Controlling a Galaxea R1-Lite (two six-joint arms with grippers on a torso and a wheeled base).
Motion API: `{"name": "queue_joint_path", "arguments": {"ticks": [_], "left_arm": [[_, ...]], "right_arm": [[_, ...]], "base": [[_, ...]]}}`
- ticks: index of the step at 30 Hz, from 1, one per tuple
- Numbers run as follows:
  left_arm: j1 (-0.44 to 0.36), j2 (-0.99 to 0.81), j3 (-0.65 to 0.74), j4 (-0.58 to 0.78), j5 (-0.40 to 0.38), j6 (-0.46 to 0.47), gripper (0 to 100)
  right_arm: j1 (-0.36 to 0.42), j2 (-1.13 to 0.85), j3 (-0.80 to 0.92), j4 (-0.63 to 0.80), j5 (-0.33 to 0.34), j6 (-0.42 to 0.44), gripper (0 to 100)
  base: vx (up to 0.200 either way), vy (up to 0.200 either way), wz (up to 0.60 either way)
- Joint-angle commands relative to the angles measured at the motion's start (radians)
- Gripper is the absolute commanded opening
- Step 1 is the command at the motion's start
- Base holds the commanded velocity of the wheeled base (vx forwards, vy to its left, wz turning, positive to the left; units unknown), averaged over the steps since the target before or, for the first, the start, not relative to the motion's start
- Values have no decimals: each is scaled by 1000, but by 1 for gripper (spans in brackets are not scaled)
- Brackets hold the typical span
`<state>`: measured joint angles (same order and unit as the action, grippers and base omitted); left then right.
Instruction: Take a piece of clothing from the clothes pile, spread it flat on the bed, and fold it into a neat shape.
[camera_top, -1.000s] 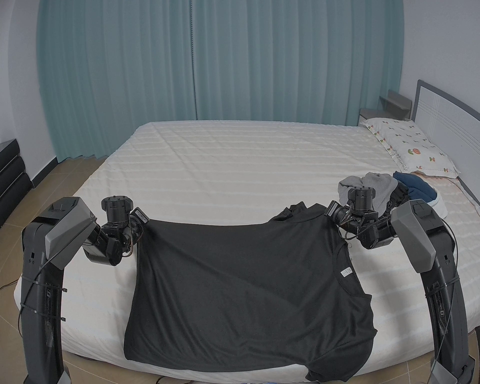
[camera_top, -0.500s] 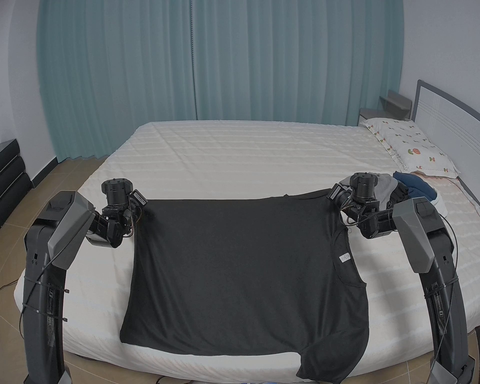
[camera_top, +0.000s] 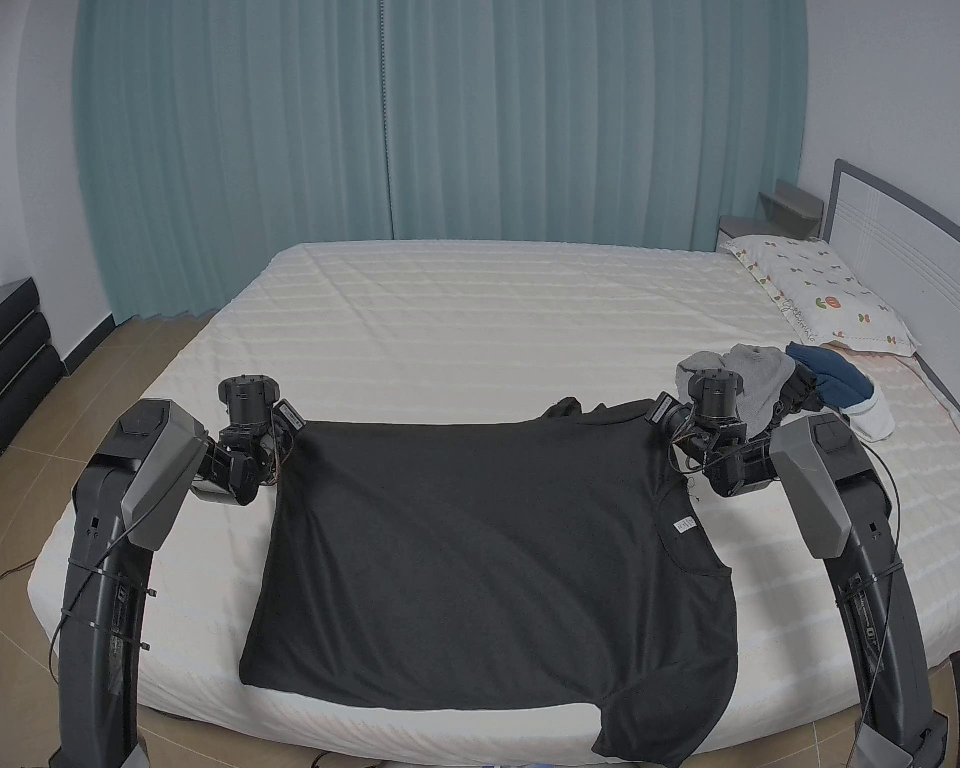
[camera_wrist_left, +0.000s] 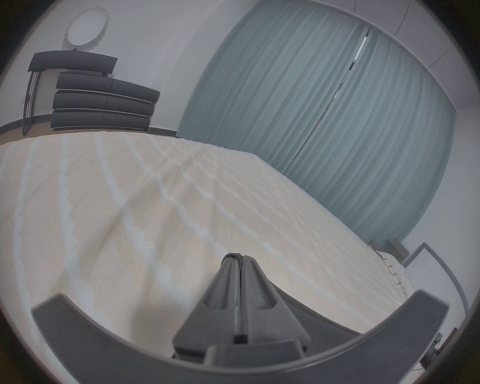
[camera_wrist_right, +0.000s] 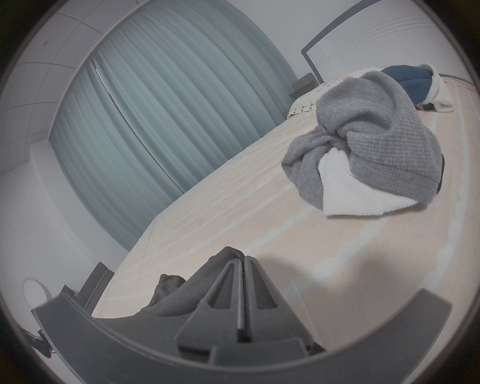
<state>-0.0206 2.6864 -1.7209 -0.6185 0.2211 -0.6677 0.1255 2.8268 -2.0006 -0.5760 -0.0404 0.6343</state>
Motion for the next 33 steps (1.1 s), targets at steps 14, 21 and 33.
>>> {"name": "queue_joint_path", "arguments": {"ticks": [14, 21, 33], "left_arm": [[-9, -46, 96, 28, 0, 3, 100], [11, -293, 372, 19, -72, -9, 100], [-2, -626, 1018, -185, -276, -9, 100]], "right_arm": [[-9, -56, 66, 4, -19, 15, 100], [-17, -371, 519, -22, 11, 67, 100], [-15, -701, 1379, -516, 106, 68, 100]], "base": [[0, 0, 0], [0, 0, 0], [0, 0, 0]]}}
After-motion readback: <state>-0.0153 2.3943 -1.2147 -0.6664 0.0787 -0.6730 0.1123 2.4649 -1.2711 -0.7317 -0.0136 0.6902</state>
